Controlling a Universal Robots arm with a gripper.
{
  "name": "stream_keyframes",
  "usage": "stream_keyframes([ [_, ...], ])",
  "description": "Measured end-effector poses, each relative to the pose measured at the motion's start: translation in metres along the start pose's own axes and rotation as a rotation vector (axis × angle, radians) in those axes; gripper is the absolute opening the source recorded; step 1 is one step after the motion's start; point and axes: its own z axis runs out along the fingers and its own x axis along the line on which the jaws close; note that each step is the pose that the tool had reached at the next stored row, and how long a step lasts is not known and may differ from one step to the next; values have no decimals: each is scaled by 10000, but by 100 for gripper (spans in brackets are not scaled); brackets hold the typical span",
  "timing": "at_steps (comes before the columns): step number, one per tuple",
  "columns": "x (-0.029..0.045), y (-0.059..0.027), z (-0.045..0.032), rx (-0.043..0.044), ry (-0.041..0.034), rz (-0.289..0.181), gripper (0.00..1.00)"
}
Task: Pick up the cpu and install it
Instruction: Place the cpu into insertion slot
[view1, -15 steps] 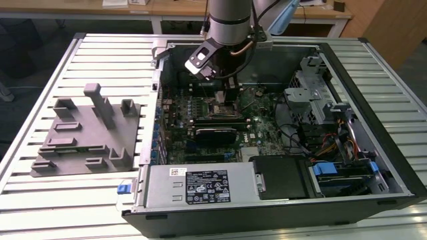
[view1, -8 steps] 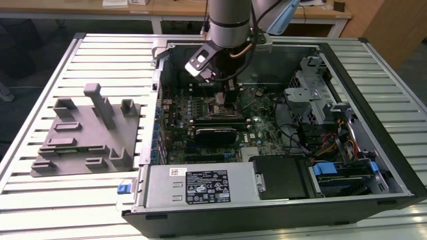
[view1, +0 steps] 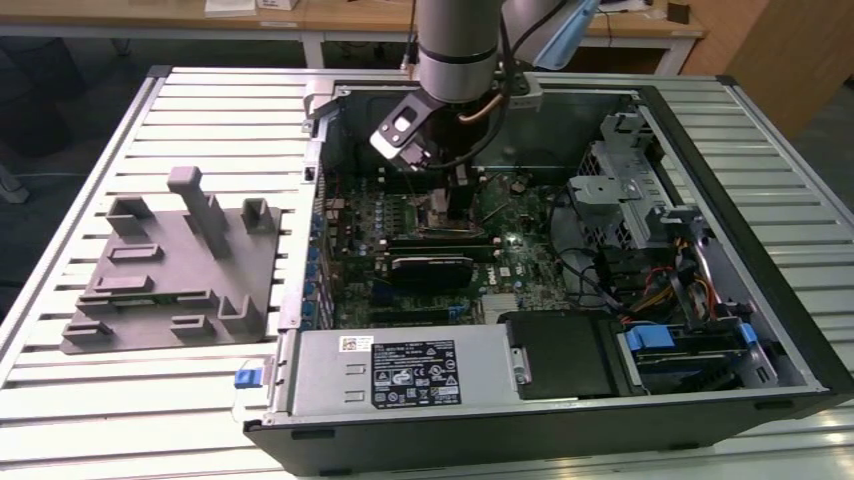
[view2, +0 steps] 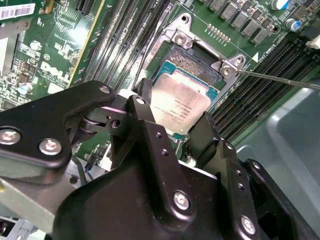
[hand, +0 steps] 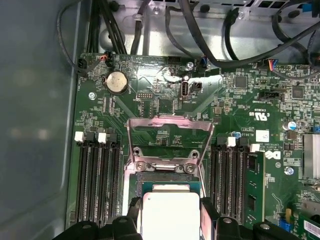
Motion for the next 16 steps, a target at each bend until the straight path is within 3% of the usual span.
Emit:
stream_keyframes([
  [16,30,-28,154,1,-7,113,54],
])
